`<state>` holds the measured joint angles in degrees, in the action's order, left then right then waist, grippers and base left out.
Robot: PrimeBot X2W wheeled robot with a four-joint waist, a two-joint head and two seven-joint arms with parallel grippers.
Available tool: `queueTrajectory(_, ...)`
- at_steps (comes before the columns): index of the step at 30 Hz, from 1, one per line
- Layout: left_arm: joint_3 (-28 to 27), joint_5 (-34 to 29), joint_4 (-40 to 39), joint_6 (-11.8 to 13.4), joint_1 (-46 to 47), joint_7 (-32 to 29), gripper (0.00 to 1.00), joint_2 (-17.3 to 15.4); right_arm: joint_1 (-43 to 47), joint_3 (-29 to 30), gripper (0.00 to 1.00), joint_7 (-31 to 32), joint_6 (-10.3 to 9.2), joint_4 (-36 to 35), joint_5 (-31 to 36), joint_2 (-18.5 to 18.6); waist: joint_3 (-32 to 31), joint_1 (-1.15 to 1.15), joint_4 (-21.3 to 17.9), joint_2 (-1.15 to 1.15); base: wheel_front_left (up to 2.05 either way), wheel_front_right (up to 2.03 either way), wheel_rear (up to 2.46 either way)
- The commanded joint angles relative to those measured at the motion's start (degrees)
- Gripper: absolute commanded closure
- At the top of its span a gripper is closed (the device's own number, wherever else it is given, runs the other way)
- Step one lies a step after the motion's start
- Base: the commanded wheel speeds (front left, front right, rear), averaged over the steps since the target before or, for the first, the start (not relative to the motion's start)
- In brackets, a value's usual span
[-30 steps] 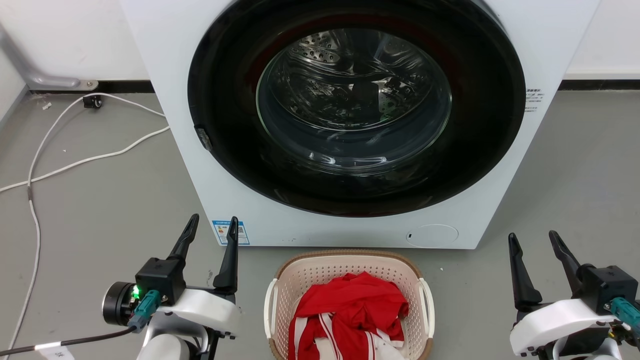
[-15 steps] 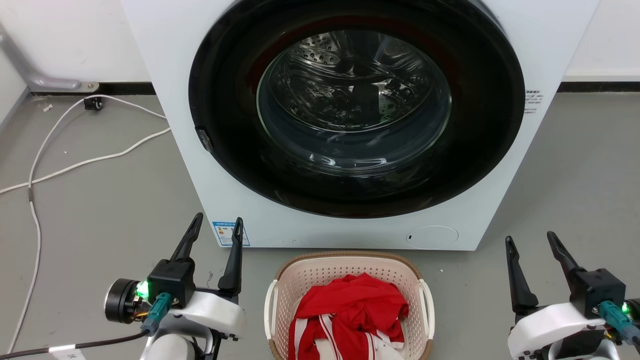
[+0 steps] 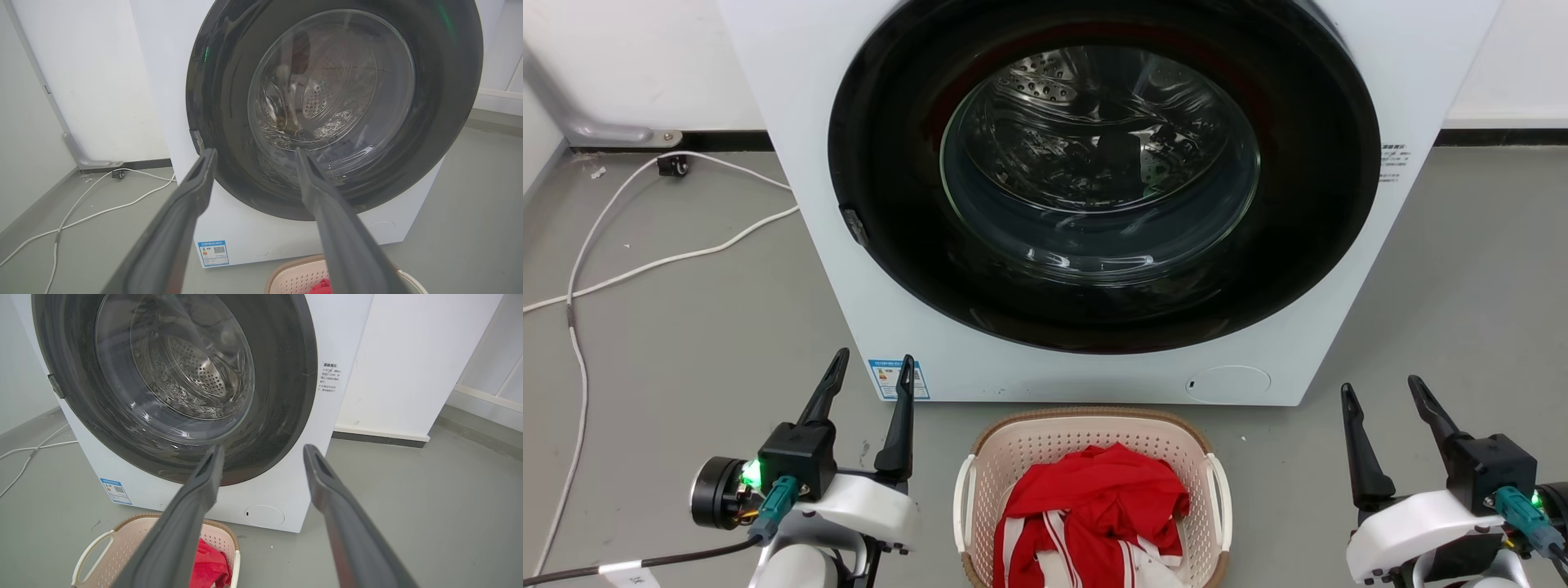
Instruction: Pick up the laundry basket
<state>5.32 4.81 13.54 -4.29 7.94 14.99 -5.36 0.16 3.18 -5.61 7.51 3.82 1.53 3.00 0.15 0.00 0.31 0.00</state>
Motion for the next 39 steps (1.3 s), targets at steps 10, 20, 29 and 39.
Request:
queueTrajectory(10,-0.78,1.19,2.42,-0.70,3.44,0.21,0.00,0.18,-2.88,0.59,0.00,1.00,-0.03,2.01,-0.91,-0.23,2.60,0.00,-0.39,0.00,0.00,0.00,0.00)
queueTrajectory(20,-0.98,5.83,13.99,-2.25,14.71,-1.50,0.00,-0.63,-11.59,-1.10,0.00,7.37,-0.04,10.47,-1.83,-0.20,10.94,0.00,-1.26,0.00,0.00,0.00,0.00)
queueTrajectory(29,0.63,11.55,26.94,-3.09,25.80,-5.62,0.00,-2.82,-20.71,-2.27,0.00,13.97,-0.04,20.76,-2.55,-0.18,20.67,0.00,-1.87,0.00,0.00,0.00,0.00)
queueTrajectory(39,10.74,22.45,36.85,-3.16,35.45,-13.67,0.00,-6.14,-32.13,-5.04,0.00,20.70,-0.04,33.97,-5.59,-0.17,30.91,0.00,-2.43,0.00,0.00,0.00,0.00)
